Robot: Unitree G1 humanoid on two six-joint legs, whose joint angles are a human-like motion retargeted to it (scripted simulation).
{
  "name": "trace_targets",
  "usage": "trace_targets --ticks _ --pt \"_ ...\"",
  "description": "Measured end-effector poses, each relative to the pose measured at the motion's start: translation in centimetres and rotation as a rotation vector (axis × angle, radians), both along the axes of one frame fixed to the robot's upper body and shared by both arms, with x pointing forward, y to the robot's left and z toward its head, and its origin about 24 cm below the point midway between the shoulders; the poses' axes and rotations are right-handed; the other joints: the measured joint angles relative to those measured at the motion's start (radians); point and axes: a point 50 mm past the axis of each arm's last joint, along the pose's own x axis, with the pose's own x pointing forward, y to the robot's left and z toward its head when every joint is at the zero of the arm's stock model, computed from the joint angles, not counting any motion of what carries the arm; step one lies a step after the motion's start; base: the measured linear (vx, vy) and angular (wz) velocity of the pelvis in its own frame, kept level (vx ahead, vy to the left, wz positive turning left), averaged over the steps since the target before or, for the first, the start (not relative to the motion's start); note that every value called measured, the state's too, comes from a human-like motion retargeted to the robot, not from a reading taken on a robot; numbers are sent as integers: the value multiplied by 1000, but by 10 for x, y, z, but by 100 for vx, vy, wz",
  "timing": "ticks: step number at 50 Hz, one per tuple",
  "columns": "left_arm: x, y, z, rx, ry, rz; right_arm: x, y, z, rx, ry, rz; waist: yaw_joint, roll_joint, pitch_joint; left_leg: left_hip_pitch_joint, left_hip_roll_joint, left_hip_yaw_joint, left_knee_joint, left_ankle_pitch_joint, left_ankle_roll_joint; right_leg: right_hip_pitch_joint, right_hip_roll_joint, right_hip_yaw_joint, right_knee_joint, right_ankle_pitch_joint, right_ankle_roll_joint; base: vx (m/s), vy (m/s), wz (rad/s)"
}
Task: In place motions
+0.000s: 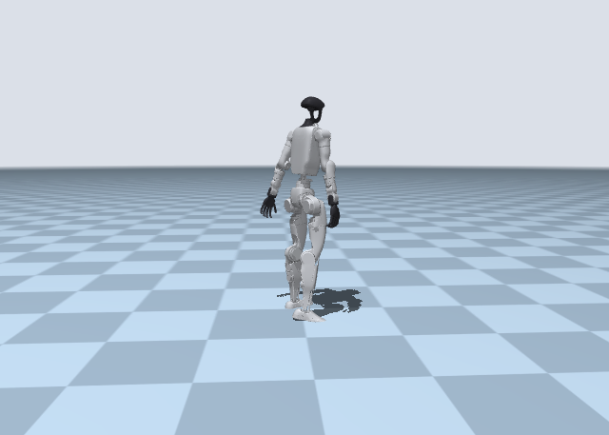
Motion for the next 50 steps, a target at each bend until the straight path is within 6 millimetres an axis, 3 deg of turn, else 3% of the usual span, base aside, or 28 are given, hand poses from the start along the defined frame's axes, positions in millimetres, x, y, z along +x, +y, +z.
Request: trace_targets --ticks 3,8,16,22,33,50 --pt "-8 -4 0 -6 10 13 -5 -2 0 1 8 -22 -94 41 -7 13 27 50 -3 -12 1 -24 15 44 7 0 -6 19 -5 -115" --pt "1 -3 -1 3 -17 -73 -25 -4 -2 -1 50 -113 -184 70 25 64 48 98 -1 -33 3 -18 35 110 11 -3 -16 13 -9 -65" --pt "15 -23 -8 -72 -31 -91 -85 8 -5 65 223 -278 -158 59 -6 103 54 159 -6 -54 3 -33 46 185 18 -13 -27 12 -10 -43" --pt "21 -43 -12 -148 -38 -68 -103 17 -4 89 284 -324 -166 51 -25 109 57 159 -8 -61 1 -38 50 198 21 -21 -27 5 -8 2" --pt "12 -43 -11 -132 17 -153 -83 27 -9 120 230 -176 -160 13 -32 123 55 161 -9 -66 -3 -33 47 198 29 -27 -30 1 -13 2" --pt "-16 -46 -7 -109 93 -41 -42 27 -9 117 145 -30 -194 -24 -62 141 59 201 4 -87 6 -42 55 236 41 -23 -34 -6 -23 -11"
